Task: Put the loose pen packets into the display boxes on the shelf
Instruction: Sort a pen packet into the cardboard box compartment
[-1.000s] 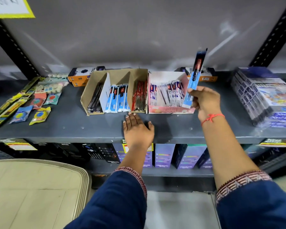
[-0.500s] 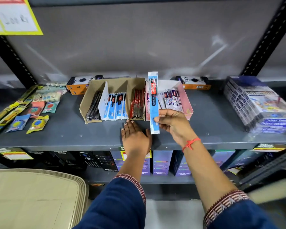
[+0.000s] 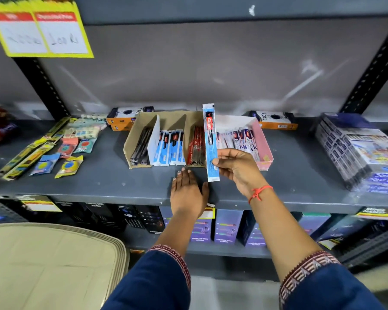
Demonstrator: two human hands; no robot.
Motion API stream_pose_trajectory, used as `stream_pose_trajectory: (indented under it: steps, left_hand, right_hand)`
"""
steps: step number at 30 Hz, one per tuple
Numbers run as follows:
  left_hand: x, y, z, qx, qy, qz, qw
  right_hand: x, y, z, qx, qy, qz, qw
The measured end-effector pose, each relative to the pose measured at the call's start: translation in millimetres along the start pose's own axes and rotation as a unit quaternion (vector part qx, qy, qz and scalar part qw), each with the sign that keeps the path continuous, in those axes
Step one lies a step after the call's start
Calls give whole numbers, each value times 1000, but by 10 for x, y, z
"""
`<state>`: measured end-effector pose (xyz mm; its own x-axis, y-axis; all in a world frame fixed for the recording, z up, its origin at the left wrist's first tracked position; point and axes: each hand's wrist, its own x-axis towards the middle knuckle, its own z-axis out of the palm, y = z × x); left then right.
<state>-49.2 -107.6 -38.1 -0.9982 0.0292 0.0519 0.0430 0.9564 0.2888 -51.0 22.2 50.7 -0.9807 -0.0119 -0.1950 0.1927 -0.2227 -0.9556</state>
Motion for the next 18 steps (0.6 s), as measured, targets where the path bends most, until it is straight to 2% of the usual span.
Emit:
stream_pose_trajectory:
  steps: [7,13,18]
  left_hand:
    - [-95,-594,-181,22,23,-34,999]
    - [-60,-990,-327,25,36,-97,994]
    - [23,-1172,-374,24,35,-127,991]
  right_hand:
    - [141,136,586,-32,12,6,999]
    - [306,338,956,-106,97,-27,989]
    - [428,457,1119,-171,116,-42,978]
